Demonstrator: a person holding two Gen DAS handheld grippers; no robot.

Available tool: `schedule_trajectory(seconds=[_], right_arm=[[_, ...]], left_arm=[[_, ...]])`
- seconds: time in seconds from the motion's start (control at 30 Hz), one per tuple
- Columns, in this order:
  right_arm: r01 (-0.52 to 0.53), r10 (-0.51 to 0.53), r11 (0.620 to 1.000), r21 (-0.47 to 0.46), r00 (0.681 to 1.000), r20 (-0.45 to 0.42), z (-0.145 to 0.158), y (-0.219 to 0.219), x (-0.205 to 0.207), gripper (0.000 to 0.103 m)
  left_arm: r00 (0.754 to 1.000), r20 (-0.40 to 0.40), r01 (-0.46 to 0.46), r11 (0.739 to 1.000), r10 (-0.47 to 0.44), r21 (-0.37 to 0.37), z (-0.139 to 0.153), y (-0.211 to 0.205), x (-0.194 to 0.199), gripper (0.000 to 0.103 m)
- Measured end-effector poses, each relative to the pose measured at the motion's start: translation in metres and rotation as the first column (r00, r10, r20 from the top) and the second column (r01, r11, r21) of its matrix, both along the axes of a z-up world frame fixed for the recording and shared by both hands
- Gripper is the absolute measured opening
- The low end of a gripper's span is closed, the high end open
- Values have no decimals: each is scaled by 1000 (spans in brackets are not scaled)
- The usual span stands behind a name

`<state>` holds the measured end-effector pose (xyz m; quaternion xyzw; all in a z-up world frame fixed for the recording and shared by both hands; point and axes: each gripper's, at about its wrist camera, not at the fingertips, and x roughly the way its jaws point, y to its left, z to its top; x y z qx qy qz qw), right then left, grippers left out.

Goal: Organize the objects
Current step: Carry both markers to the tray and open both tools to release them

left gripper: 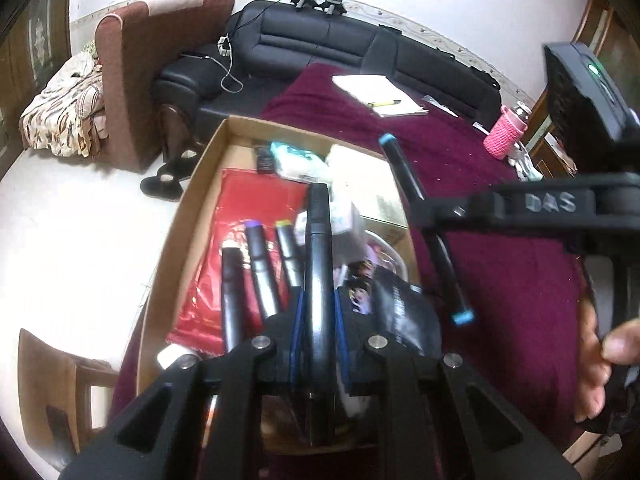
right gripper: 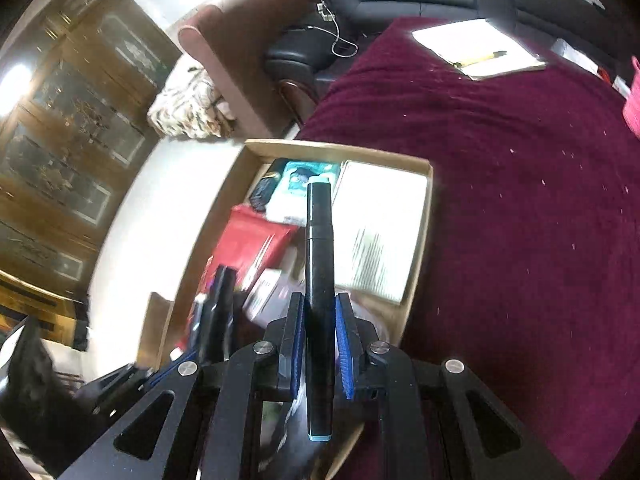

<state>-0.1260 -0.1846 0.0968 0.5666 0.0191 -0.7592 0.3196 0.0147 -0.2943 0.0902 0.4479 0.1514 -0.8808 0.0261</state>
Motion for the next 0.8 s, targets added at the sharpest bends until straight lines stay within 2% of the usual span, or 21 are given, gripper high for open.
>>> schedule_trajectory(seconds=[0.3,0.57,0.63,0.67,0.73,0.8], right_arm=[[-25,25,999,47,1000,1,-16,-40,-24,17],[-21,20,999,50,1000,18,-23,-50,-31,19],[-21,19,999,51,999,32,-23,-49,-32,23],[-21,19,999,46,999,37,-22,-49,-32,30],[-16,15,999,38,999,33,-20,-44,-31,38],[-15,14,1000,25,1000,28,-17,-41,-30,47]], left_arm=[[1000,17,13,1000,-13,13,-11,-9,-14,14],[1000,15,25,1000,-25,3,-12,-8,-20,14],[1000,10,23,1000,-23,3,-12,-8,-21,15],[1000,10,21,1000,-21,6,-12,-8,-21,17],[1000,10,24,1000,-25,14,-13,-7,-22,24],[1000,7,21,1000,-21,16,-12,-7,-22,35]])
